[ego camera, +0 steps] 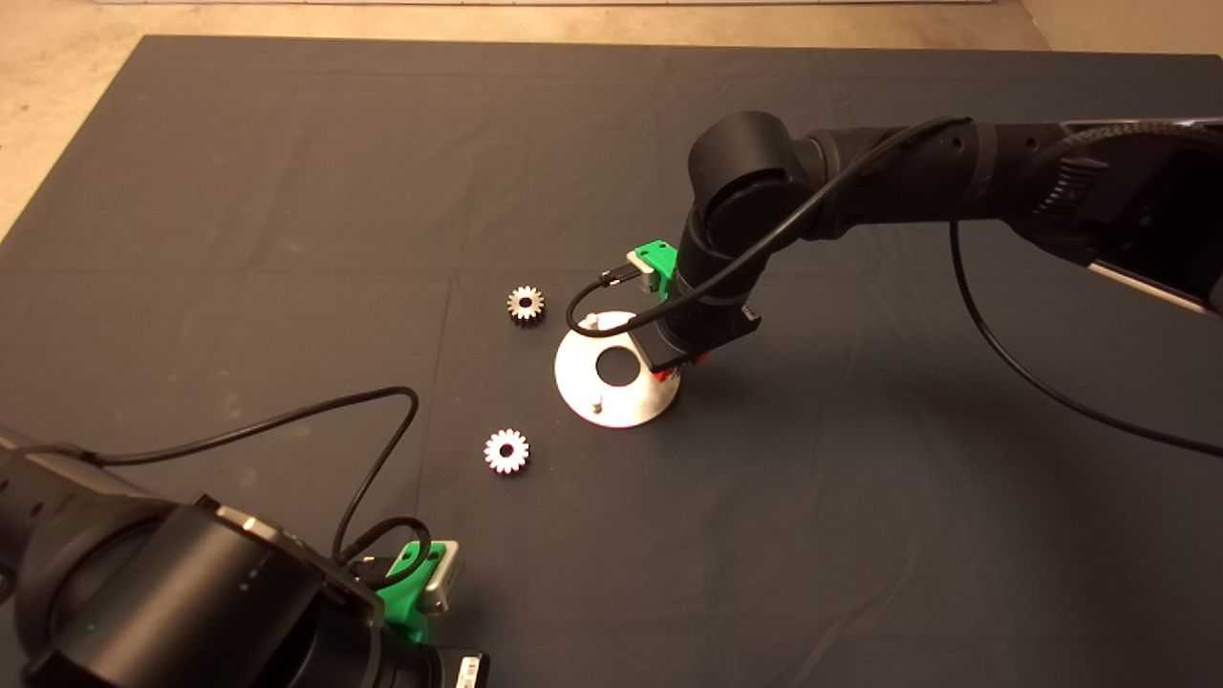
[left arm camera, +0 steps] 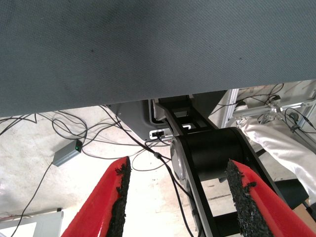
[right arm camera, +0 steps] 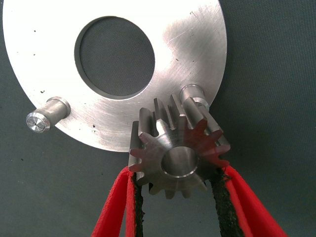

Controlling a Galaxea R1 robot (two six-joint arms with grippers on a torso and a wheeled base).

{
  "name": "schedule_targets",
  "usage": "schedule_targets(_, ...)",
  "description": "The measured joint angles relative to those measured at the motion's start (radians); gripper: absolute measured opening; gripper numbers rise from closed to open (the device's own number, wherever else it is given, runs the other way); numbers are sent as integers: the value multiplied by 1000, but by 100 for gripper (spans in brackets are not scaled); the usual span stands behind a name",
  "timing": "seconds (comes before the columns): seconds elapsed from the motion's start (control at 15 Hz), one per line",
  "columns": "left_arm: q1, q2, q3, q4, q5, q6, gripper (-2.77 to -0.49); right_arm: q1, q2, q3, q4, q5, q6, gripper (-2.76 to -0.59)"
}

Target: Install three planetary gears onto the carrier pins

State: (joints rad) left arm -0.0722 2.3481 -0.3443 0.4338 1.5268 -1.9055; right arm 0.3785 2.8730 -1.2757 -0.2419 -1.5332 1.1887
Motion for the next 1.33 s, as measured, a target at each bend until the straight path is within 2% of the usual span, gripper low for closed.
schedule_targets(1.33,0,-2,0,0,0,0,-194,-2,0,-39,0,0,-11,-257)
